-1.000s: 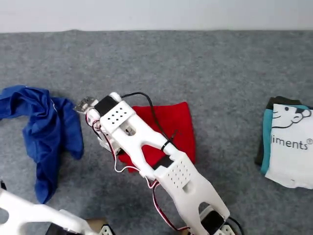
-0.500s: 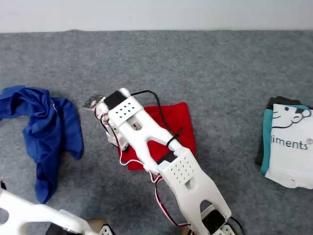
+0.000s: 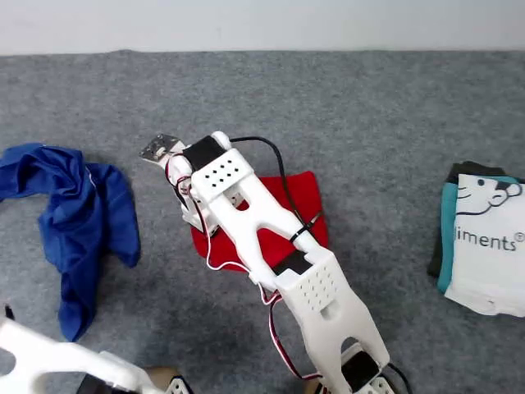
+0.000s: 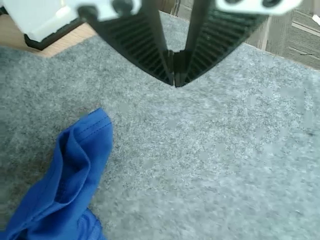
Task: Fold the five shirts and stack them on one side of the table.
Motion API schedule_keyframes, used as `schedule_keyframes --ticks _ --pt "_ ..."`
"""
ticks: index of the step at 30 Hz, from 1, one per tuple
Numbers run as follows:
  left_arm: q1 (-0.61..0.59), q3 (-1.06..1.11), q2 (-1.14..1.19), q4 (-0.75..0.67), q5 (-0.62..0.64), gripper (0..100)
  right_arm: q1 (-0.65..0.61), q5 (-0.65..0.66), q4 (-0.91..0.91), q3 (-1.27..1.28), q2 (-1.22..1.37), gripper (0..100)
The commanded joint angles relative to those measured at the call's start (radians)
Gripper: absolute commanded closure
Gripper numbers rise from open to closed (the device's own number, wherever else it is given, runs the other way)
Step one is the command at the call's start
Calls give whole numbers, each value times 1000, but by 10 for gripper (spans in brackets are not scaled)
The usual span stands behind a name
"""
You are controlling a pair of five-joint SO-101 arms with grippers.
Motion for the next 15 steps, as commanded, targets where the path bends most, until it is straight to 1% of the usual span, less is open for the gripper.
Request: schedule_keyframes --ticks 1,4,15 --pt "9 5 -25 -18 2 995 12 3 -19 -8 -41 956" --pt "9 4 -25 -18 2 995 10 2 -24 -8 -16 913" --pt "9 1 -25 -18 2 995 10 5 -25 -8 27 936"
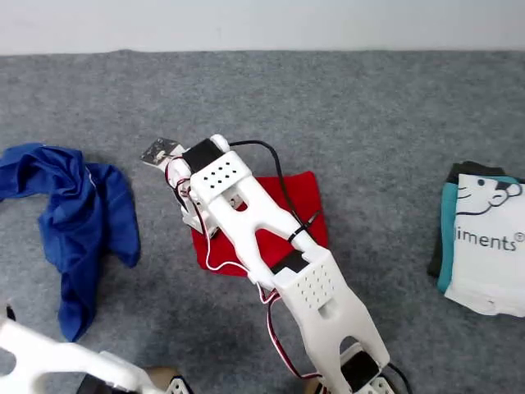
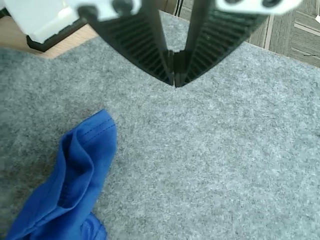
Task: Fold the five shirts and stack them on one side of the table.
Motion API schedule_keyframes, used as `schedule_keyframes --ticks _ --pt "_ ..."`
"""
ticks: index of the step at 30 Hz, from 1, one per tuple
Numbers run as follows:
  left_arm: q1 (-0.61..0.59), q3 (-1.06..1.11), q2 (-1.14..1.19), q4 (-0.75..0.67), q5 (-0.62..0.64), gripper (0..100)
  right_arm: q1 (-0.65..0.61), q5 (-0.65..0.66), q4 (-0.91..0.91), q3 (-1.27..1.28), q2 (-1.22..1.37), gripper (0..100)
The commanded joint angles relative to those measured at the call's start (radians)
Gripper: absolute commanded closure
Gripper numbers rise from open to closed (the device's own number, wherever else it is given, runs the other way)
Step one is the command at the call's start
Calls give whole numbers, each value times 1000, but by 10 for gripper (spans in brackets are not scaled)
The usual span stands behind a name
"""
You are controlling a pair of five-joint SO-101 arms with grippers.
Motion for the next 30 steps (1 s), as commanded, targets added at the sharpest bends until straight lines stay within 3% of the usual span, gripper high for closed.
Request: schedule_keyframes --ticks 1,8,20,30 --pt "9 -8 -25 -15 2 995 10 8 -7 -8 -2 946" --pt "9 -8 -25 -15 2 995 13 51 5 -15 -16 988" --pt "9 -8 -25 -15 2 995 48 44 56 -318 -51 988" --pt "9 -5 -25 -43 2 995 24 21 64 -310 13 987"
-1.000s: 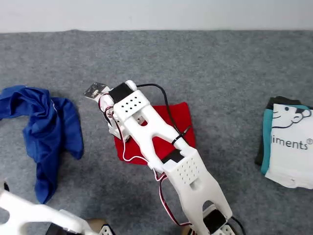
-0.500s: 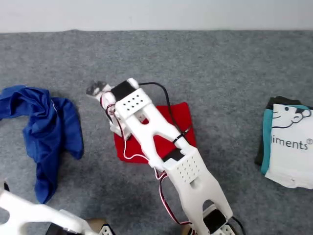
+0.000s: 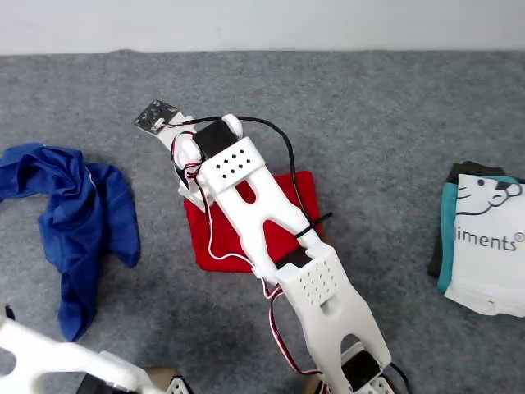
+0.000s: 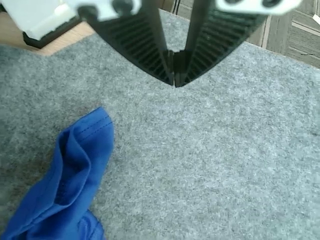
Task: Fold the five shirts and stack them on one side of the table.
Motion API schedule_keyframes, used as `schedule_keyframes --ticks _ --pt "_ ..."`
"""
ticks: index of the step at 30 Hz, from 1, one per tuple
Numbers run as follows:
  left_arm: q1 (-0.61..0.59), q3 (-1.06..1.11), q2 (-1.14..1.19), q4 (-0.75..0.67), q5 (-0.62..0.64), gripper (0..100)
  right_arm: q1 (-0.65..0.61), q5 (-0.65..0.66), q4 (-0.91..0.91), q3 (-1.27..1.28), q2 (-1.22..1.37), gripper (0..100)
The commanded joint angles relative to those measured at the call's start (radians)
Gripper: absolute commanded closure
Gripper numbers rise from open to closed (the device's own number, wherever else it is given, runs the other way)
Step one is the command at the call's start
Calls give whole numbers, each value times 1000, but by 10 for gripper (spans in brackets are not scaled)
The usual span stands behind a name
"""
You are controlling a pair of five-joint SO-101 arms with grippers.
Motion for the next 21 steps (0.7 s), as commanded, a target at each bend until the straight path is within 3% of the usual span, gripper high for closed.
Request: schedule_keyframes --ticks 1,8,13,18,21 --pt "9 -7 -25 -25 2 995 -24 -11 39 -23 2 977" --pt "9 -10 -25 -25 2 995 -50 -84 39 21 -50 738" --pt "9 -10 -25 -25 2 995 -30 -37 42 28 -159 801" --pt "9 -10 -25 -25 2 995 53 20 42 95 -237 987" --pt "9 -10 -25 -25 2 995 111 58 44 255 -274 983"
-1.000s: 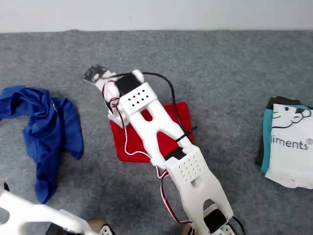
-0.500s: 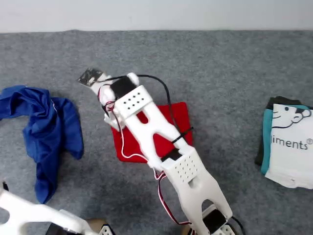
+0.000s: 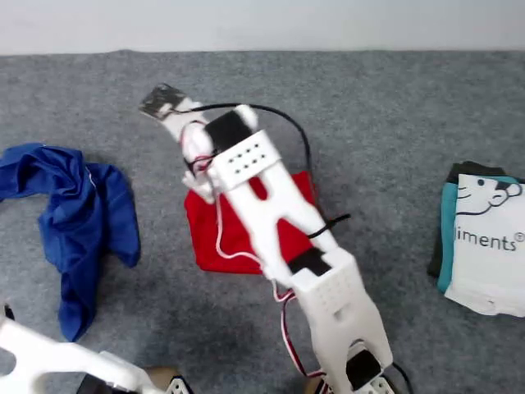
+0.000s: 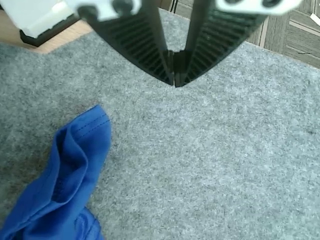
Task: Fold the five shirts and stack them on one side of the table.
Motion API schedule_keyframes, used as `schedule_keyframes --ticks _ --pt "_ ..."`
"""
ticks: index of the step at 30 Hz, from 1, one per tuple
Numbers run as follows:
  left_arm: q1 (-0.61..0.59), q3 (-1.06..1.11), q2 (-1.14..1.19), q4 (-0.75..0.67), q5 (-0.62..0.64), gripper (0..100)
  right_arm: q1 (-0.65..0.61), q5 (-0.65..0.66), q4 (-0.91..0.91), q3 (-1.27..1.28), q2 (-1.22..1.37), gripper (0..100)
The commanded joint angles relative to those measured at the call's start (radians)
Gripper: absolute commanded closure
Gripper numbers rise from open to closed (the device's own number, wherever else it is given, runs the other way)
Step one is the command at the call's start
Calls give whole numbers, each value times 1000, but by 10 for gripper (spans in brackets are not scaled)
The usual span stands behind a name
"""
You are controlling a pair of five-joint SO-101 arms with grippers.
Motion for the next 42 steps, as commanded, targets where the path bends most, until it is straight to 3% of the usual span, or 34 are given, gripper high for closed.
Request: schedule_keyframes --ticks 1,7,16,20,30,42 --pt "9 -12 -25 -18 5 995 74 34 42 157 -104 988" --pt "9 -12 -25 -18 5 995 105 34 22 338 -79 990" --pt "9 -12 -25 -17 5 995 -150 28 -16 339 116 990" --pt "9 -12 -25 -14 5 995 -173 32 -5 338 110 990" --pt "9 -10 -25 -15 6 995 39 35 24 222 -56 990" --pt "9 -10 -25 -12 6 995 351 35 -93 192 148 990"
